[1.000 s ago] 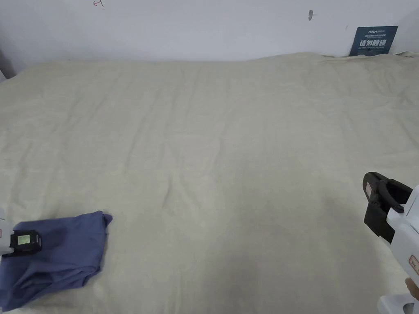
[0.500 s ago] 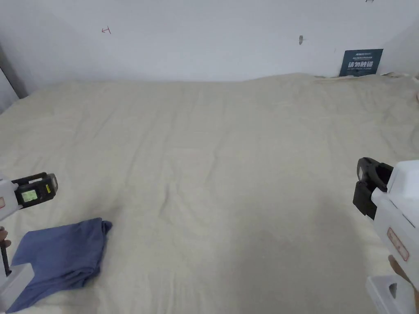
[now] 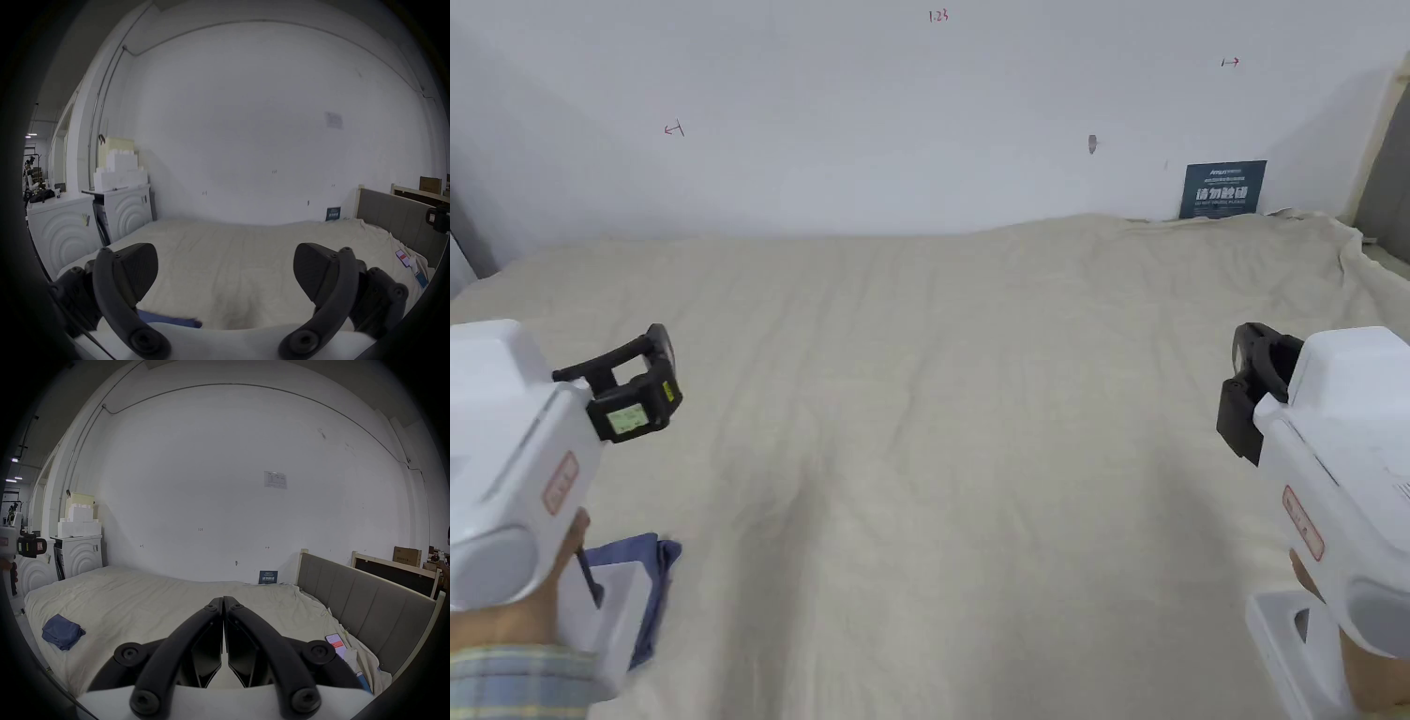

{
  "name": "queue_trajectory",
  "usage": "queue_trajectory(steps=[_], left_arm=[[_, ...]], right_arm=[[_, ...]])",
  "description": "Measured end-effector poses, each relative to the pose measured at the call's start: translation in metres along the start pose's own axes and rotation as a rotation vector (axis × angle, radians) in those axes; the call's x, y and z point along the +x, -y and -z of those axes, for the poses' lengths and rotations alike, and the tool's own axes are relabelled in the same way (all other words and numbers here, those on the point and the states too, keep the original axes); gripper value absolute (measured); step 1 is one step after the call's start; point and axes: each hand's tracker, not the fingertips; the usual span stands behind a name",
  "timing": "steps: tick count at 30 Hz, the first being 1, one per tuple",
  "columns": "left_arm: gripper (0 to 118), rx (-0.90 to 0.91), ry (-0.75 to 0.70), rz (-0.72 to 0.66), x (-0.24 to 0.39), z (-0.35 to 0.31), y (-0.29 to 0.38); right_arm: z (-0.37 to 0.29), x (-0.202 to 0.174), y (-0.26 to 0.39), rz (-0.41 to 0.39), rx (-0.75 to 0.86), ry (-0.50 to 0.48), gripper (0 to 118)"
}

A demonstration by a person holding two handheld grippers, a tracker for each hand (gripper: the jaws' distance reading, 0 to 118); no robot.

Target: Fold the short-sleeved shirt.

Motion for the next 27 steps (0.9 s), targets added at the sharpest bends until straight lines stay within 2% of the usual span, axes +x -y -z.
queue_trajectory(steps=[2,3,8,10,11,14,17,27], left_arm=[[96,0.025,0.003,0.021,0.019,-0.007,0.006],[96,0.049,0.005,0.032,0.026,-0.011,0.009],[57,0.106,0.039,0.026,0.051,-0.019,0.029],[24,0.120,0.041,0.027,0.058,-0.021,0.037],[14,0.122,0.049,0.008,0.059,-0.021,0.040],[1,0.068,0.132,-0.048,0.065,-0.020,0.048],[0,0.073,0.127,-0.003,0.074,-0.023,0.056],[0,0.052,0.129,-0.014,0.085,-0.027,0.064]], right_arm=[[-0.003,0.001,0.000,0.009,0.007,-0.001,0],[-0.004,0.002,0.001,0.011,0.010,0.000,0],[-0.010,0.005,0.005,0.011,0.018,0.008,0],[-0.013,0.005,0.007,0.008,0.023,0.012,0],[-0.014,0.006,0.008,0.010,0.023,0.016,0],[-0.018,0.008,0.010,0.020,0.028,0.022,0],[-0.021,0.009,0.011,0.022,0.030,0.029,0],[-0.023,0.013,0.015,0.032,0.029,0.038,0]])
